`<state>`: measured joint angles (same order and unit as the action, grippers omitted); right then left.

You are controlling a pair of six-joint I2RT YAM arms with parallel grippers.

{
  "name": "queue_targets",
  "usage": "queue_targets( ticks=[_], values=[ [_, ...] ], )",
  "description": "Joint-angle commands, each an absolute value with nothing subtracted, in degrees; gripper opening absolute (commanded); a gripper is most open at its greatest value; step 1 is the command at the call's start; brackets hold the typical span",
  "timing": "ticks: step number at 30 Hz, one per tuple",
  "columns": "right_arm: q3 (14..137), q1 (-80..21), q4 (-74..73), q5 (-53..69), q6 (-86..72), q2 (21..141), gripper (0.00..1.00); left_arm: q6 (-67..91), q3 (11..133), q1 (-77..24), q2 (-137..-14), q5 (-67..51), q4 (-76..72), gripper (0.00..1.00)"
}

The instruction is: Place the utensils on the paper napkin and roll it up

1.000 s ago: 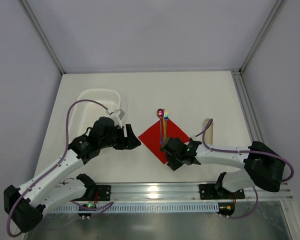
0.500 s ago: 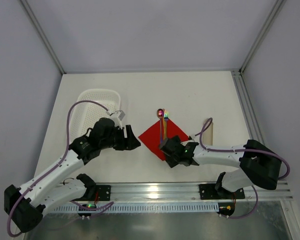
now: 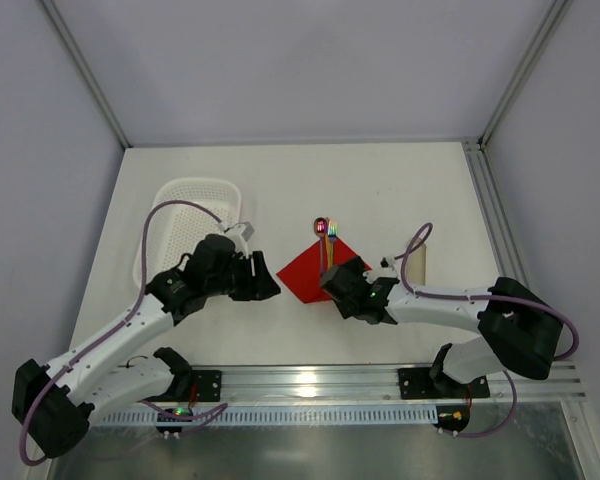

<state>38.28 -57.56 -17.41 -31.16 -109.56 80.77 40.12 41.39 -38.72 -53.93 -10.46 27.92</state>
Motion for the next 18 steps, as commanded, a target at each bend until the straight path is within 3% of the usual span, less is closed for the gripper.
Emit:
queue_targets(
  ticks=[1, 12, 18],
  values=[
    [41.04, -56.61, -14.95, -35.86, -104.95, 79.81, 0.78, 40.34, 40.61, -38.85, -54.40, -12.48, 24.79, 0.54],
    [36.21, -56.07, -9.23, -34.18, -104.24, 79.81, 0.77, 40.96, 39.73, -40.95, -61.95, -15.73, 16.27, 0.36],
    [35.07, -55.55, -9.67, -35.77, -103.63, 77.70, 0.77, 40.08, 41.48, -44.55, -67.84, -15.73, 11.78, 0.33]
  ],
)
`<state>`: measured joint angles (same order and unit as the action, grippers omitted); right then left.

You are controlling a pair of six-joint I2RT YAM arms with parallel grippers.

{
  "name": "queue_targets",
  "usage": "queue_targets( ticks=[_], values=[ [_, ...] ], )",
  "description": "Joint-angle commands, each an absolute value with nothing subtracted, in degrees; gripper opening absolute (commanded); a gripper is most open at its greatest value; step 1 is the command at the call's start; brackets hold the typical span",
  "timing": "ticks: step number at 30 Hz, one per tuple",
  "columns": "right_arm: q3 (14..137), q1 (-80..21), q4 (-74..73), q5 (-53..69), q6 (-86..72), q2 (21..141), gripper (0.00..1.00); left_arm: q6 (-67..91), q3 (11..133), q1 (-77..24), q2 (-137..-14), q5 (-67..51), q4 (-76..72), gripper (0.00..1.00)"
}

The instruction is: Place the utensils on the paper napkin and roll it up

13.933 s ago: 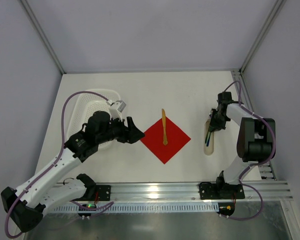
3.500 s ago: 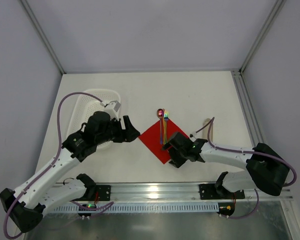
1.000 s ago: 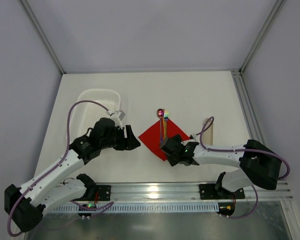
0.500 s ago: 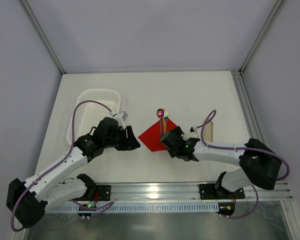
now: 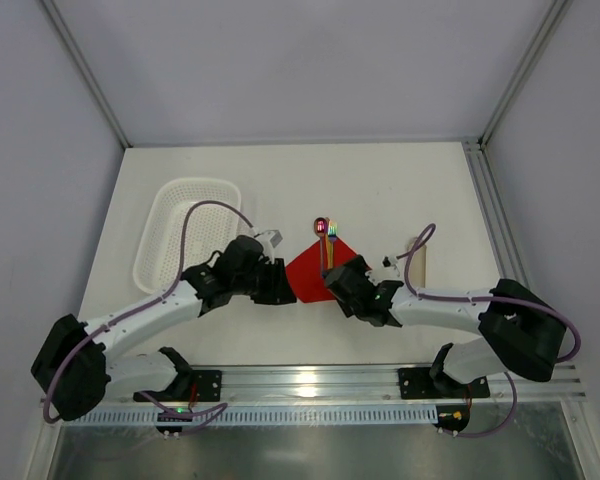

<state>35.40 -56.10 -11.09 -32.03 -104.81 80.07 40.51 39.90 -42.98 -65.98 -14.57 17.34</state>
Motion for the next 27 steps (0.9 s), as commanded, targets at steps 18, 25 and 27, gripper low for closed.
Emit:
queue_targets(
  ticks=[18, 25, 27],
  values=[
    [28.30, -53.79, -6.14, -33.40, -96.43, 69.62, 0.77, 40.69, 48.42, -47.20, -89.29, -19.07, -2.46, 0.32],
    [24.36, -51.42, -4.87, -33.32, -77.32, 55.67, 0.77, 40.61, 51.50, -47.20, -95.53, -19.16, -3.25, 0.32],
    [23.21, -49.41, -0.98, -29.90, -59.12, 52.84, 0.77, 40.26, 51.77, -47.11, -95.80, -18.37, -2.64, 0.32]
  ],
)
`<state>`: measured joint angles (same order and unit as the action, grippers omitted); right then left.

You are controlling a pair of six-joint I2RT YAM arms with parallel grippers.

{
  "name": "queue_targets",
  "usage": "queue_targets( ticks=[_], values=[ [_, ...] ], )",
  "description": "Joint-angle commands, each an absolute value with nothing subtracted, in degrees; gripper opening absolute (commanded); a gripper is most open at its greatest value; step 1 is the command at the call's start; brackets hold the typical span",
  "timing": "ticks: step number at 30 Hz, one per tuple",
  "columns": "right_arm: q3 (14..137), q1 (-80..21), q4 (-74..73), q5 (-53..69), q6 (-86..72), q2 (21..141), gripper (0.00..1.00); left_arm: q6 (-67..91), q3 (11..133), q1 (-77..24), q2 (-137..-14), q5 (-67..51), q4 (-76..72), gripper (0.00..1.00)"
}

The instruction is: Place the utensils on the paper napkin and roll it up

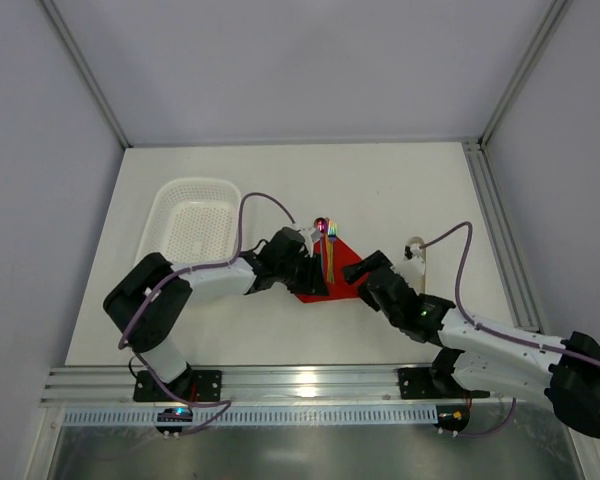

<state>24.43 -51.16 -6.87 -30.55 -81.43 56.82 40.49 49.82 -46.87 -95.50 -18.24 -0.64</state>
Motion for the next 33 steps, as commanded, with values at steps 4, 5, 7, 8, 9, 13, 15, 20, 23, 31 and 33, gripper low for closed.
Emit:
queue_targets(
  ticks=[4, 5, 7, 8, 9, 13, 15, 20, 23, 31, 33],
  values=[
    [21.62, -34.34, 10.95, -9.54, -39.93, 49.39, 0.65, 38.94, 52.56, -47.20, -96.15, -17.40, -1.06, 0.32],
    [22.58, -31.93, 11.77, 0.43, -36.42, 51.40, 0.51, 38.59, 52.65, -47.20, -96.07, -17.23, -0.88, 0.32],
    [27.39, -28.66, 9.95, 7.53, -26.23, 54.48, 0.43, 37.80, 52.91, -47.20, -96.07, -16.79, -0.18, 0.32],
    [29.07, -27.70, 9.15, 13.30, -23.15, 58.41, 0.39, 36.75, 53.52, -47.20, -96.50, -16.70, -0.18, 0.32],
    [30.83, -27.42, 8.01, 15.88, -20.68, 60.19, 0.38, 36.13, 53.87, -47.11, -96.68, -16.53, 2.09, 0.32],
    [37.95, -27.16, 1.17, 28.81, -10.05, 69.15, 0.33, 35.33, 54.67, -47.02, -96.59, -14.25, 4.39, 0.32],
    [38.93, -26.90, 0.35, 34.15, -7.83, 72.92, 0.33, 35.86, 54.84, -47.02, -96.94, -14.06, 4.40, 0.32],
    [40.87, -25.84, -5.09, 37.70, -2.12, 78.65, 0.34, 36.03, 57.04, -46.85, -99.14, -15.11, 5.27, 0.31],
    [42.01, -24.26, -5.10, 42.28, -1.49, 82.00, 0.34, 36.21, 56.95, -46.93, -99.14, -14.50, 4.92, 0.31],
    [49.74, -24.17, -13.53, 41.22, -0.26, 90.17, 0.41, 35.60, 56.95, -46.93, -99.05, -13.45, 6.15, 0.31],
    [50.27, -24.17, -14.06, 40.79, 1.23, 90.79, 0.44, 35.51, 57.04, -46.85, -99.05, -13.45, 6.07, 0.31]
  ],
)
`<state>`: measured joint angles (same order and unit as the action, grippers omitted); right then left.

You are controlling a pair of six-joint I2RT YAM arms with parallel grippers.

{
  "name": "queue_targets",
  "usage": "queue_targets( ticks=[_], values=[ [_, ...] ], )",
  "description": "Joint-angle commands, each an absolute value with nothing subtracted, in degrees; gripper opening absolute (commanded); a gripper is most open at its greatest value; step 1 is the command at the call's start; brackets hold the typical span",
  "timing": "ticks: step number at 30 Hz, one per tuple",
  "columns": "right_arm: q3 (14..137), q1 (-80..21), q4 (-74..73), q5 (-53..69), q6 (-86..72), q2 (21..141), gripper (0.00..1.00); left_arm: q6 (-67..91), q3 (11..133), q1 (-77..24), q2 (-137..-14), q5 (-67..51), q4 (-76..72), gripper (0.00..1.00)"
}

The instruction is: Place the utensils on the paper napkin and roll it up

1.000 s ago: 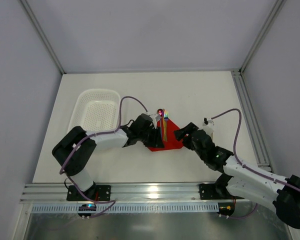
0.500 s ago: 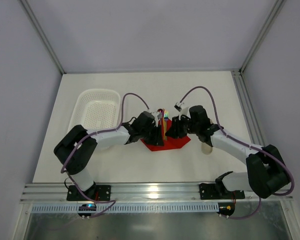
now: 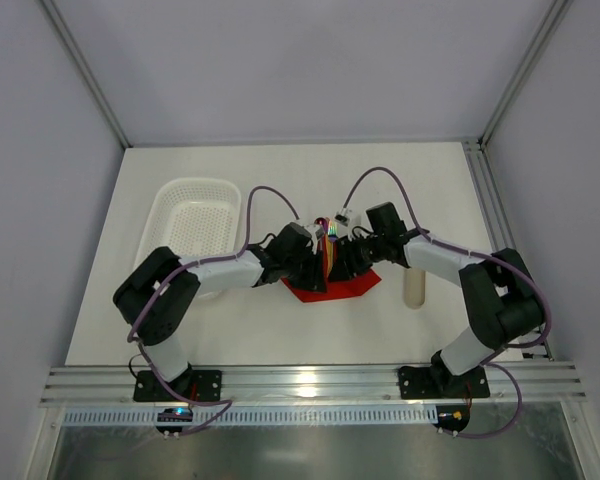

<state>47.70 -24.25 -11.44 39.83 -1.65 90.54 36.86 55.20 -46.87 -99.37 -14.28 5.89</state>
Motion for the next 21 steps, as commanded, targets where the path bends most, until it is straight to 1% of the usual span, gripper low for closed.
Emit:
queue_targets(
  ticks=[1, 9, 21],
  values=[
    [50.97, -24.26, -14.41, 40.52, 1.67, 90.88, 0.44, 35.42, 57.13, -46.93, -99.05, -13.45, 6.15, 0.31],
    [55.63, -24.34, -22.22, 39.38, 6.50, 95.09, 0.45, 35.33, 57.13, -46.93, -99.14, -13.19, 6.15, 0.31],
    [58.62, -24.35, -27.77, 41.92, 10.02, 99.23, 0.44, 35.42, 57.04, -46.85, -98.35, -12.66, 6.42, 0.31]
  ],
)
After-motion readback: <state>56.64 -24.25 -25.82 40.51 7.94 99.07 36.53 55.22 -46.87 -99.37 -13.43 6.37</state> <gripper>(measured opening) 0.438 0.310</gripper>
